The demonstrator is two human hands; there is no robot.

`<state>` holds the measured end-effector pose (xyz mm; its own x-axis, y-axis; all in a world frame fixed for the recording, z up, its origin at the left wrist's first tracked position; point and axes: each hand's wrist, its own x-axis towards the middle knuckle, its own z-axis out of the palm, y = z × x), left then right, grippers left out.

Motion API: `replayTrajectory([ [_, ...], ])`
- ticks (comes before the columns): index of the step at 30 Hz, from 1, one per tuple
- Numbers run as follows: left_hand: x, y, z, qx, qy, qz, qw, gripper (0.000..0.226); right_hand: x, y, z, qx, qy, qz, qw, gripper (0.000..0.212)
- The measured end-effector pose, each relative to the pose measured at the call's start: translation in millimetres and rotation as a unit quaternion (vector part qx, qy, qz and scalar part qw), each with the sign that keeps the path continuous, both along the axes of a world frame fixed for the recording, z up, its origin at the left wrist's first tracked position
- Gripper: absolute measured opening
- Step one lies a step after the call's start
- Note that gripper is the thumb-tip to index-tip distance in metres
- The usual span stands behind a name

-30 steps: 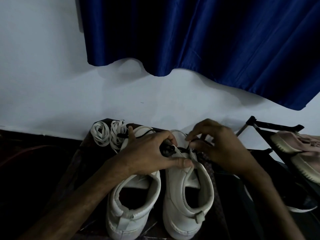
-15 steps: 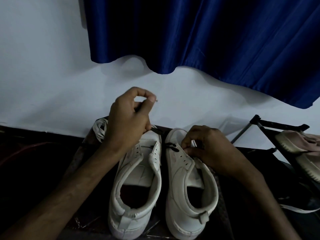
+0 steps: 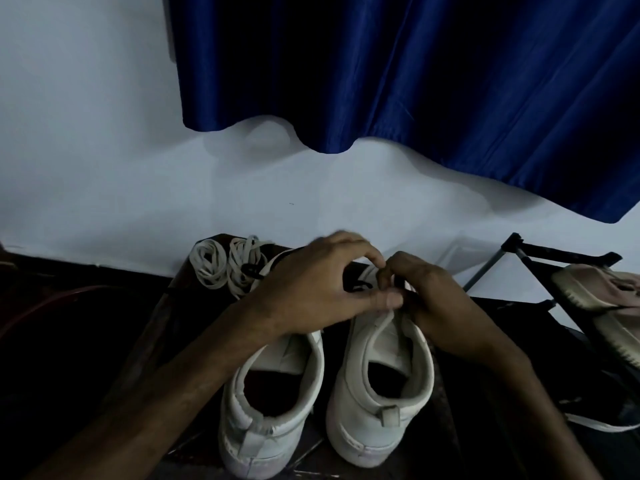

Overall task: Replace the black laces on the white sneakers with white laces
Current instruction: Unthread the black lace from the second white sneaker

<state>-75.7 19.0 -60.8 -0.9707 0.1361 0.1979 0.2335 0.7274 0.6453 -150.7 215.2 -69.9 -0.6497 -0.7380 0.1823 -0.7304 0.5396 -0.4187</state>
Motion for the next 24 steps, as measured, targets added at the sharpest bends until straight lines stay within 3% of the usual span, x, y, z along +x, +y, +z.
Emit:
replayTrajectory([
  [3, -6, 2, -8, 0.047, -0.065, -0.023, 0.996, 0.074, 4, -6, -1, -0.047, -0.046, 0.03, 0.997, 0.006],
  [6, -6, 0, -11, 0.065, -0.116, -0.031, 0.991, 0.098, 6, -12, -8, -0.05, -0.011, 0.046, 0.998, 0.01],
  [14, -3, 2, -13, -0.1, -0.135, -0.008, 0.986, 0.097, 7, 3, 6, 0.072, 0.171, -0.049, 0.981, 0.018],
  [17, -3, 4, -14, -0.096, -0.136, -0.01, 0.986, 0.094, -11, 37, 20, 0.019, 0.165, -0.127, 0.978, 0.023],
  [19, -1, 4, -17, -0.072, -0.128, -0.003, 0.989, 0.092, -17, 48, 22, 0.034, 0.144, -0.156, 0.977, 0.031],
  [21, 1, 3, -19, -0.042, -0.12, 0.006, 0.992, 0.09, -15, 42, 19, 0.067, 0.095, -0.132, 0.984, 0.03],
  [24, 2, 3, -19, -0.027, -0.111, 0.007, 0.993, 0.092, -2, 20, 25, 0.033, 0.012, -0.033, 0.999, 0.021],
])
